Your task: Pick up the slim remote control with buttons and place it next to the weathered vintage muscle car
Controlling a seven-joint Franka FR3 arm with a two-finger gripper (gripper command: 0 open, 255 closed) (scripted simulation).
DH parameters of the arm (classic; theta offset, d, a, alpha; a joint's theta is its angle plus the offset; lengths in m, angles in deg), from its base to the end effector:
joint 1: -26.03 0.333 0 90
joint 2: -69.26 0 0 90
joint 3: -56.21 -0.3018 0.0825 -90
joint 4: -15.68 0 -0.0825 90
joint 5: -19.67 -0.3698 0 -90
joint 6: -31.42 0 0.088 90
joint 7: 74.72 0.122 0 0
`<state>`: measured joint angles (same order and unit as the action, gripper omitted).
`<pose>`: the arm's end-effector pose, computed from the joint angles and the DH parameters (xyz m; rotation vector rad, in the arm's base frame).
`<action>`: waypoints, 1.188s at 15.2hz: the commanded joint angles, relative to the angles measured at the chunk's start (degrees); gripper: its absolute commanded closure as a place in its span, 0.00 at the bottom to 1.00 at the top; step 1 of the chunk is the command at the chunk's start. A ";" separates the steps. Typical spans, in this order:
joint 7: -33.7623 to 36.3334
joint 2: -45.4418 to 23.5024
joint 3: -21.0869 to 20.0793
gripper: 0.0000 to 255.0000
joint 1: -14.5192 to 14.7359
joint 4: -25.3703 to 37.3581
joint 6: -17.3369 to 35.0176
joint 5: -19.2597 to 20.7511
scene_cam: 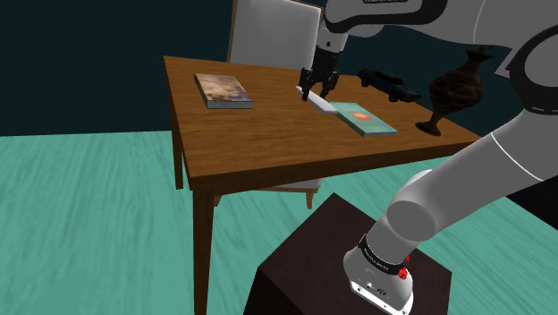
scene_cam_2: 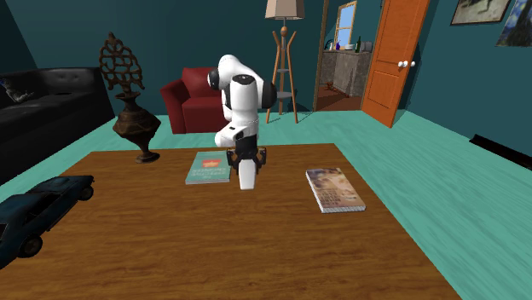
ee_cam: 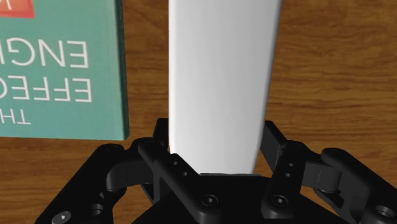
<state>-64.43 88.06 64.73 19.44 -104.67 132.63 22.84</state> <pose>0.4293 -0.1278 0.5277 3.0652 -0.6601 -0.0145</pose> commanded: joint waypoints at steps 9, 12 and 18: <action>-0.15 -0.66 -0.19 1.00 0.13 8.41 -7.76 -0.21; -0.22 -1.11 -0.22 1.00 0.17 11.18 -10.08 -0.29; -0.40 -2.37 -0.25 1.00 0.25 17.13 -14.77 -0.47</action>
<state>-64.75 86.00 64.46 19.68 -88.88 118.89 22.40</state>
